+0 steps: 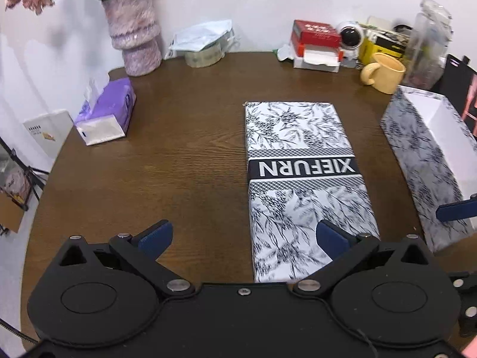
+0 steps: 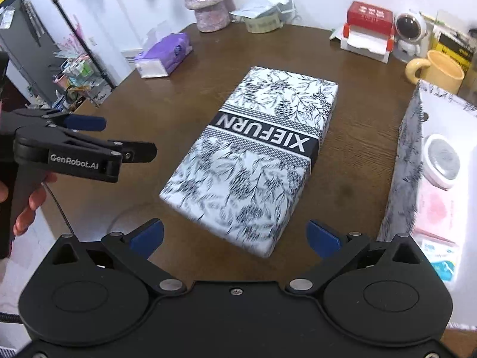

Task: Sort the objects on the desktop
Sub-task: 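Move both tools over the black-and-white XIEFURN lid box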

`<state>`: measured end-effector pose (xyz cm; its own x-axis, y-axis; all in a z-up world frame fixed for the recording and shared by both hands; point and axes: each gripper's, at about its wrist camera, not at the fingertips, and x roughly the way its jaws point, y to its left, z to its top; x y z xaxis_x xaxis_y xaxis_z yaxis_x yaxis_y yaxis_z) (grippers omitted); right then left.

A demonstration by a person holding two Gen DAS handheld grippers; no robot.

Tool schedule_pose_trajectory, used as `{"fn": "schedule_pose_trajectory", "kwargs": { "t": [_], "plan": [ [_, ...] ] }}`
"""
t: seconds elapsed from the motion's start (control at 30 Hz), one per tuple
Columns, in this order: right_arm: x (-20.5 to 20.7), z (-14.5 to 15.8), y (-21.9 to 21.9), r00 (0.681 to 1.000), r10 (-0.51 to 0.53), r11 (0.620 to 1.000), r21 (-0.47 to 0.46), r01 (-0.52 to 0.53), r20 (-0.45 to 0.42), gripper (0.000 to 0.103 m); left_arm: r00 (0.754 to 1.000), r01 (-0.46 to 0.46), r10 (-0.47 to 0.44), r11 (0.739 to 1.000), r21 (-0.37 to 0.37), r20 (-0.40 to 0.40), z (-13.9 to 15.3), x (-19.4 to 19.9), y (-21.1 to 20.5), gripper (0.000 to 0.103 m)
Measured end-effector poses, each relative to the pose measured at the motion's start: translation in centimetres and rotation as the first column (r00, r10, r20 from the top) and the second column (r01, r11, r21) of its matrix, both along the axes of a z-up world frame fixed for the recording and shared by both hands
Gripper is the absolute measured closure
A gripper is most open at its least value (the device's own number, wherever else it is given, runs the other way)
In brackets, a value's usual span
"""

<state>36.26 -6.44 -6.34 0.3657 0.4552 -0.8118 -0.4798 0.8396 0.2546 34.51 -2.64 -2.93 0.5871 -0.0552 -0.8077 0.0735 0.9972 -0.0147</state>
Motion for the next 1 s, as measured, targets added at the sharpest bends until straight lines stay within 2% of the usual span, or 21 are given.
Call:
{"fn": "schedule_pose_trajectory", "kwargs": {
  "t": [0.27,0.43,1.0],
  "plan": [
    [4.0,-4.2,0.3,0.995,-0.078,0.995,0.05,0.081,-0.063,0.0,0.998,-0.016,0.014,0.999,-0.04,-0.069,-3.3,4.3,-1.0,0.0],
    [5.5,-6.1,0.5,0.989,-0.105,0.99,0.085,0.114,-0.104,0.0,0.997,0.009,-0.01,1.0,-0.014,-0.075,-4.7,6.0,-2.2,0.0],
    [9.1,-9.1,0.5,0.971,-0.197,0.965,0.148,0.217,-0.136,0.0,0.996,0.014,-0.02,0.998,-0.067,-0.09,-7.4,9.6,-4.6,0.0]
  ]
}}
